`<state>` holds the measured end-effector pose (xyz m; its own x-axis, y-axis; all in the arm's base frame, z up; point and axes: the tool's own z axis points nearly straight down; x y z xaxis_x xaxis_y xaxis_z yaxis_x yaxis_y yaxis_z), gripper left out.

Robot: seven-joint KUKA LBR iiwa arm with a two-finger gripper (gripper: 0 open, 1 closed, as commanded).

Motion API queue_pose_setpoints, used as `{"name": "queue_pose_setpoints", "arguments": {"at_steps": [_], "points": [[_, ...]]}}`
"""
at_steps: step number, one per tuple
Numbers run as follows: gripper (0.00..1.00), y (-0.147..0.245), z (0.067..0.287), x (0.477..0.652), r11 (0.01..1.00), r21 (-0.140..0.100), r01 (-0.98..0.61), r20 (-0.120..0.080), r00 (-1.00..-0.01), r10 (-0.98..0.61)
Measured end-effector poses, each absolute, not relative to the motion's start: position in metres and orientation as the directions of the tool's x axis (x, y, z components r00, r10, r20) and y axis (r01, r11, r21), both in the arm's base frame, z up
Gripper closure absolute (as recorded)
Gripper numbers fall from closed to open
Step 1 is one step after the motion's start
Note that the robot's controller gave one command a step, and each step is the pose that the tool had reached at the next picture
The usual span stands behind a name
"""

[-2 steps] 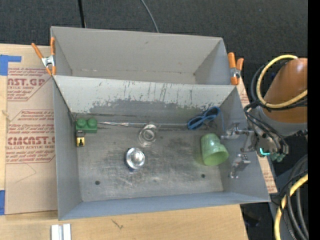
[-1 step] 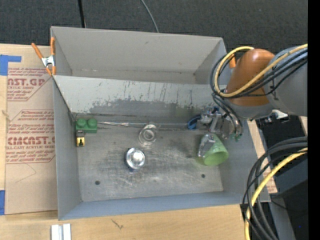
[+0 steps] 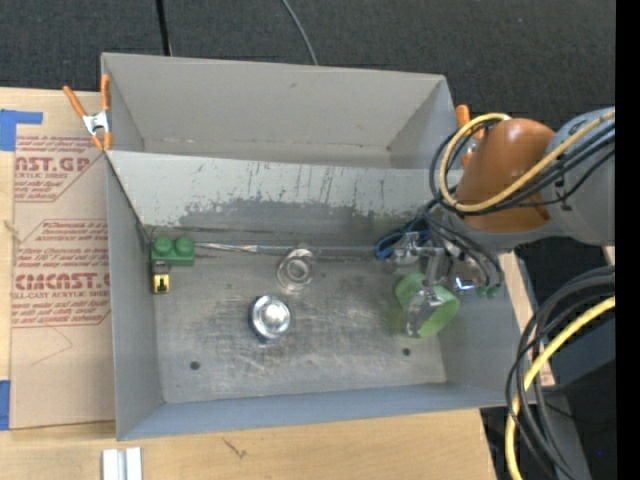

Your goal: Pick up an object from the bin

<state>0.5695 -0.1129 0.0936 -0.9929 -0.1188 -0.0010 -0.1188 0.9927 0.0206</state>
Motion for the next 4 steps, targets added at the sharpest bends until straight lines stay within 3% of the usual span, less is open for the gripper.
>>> {"name": "queue_pose_setpoints", "arguments": {"at_steps": [1,2,3,4], "points": [[1.00,-0.1157,0.0933,0.5689,0.992,0.015,-0.122,0.000,-0.993,-0.122],[0.00,-0.1182,0.0934,0.5693,0.993,0.010,-0.120,-0.003,-0.993,-0.120],[1.00,-0.1203,0.0932,0.5686,0.993,0.007,-0.120,-0.002,-0.993,-0.120],[0.00,-0.1217,0.0932,0.5684,0.993,0.005,-0.119,-0.001,-0.993,-0.119]]}}
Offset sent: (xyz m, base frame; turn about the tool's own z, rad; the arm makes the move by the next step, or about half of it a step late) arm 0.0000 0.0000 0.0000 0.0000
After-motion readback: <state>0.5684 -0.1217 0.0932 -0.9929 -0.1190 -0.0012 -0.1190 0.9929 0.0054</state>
